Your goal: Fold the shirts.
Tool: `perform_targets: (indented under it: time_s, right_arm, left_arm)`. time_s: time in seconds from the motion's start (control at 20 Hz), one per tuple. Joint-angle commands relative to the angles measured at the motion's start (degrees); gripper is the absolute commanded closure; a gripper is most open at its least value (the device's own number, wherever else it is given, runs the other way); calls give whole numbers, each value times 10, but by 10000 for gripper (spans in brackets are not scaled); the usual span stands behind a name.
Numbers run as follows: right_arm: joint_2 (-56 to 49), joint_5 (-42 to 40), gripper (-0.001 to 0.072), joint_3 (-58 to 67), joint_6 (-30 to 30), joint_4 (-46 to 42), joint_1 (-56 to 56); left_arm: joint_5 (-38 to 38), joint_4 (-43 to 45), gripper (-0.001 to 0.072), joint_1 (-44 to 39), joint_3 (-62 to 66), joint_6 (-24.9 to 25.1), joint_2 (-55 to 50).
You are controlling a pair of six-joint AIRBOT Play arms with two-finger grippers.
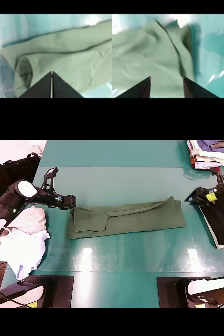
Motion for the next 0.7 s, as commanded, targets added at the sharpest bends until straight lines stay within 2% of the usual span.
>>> perform_targets:
  time_s: [0.0,0.3,0.5,0.6,0.65]
  right_arm:
    - [-4,17,253,-56,-32,10,-55]
    - [-66,-10,253,-105,-65,85,-68]
    - [-96,-21,253,-104,-75,85,-23]
    - [-96,-35,289,-101,-88,85,-3]
    - [-96,-35,423,-94,-89,85,3]
  left_arm:
    - [-32,-5,668,0,14,3,-1]
    - [-31,-22,677,0,13,3,-4]
    - [-35,-68,677,0,13,3,-24]
    - [-24,-94,678,-9,13,3,-40]
    - [-9,-96,678,-24,13,4,-49]
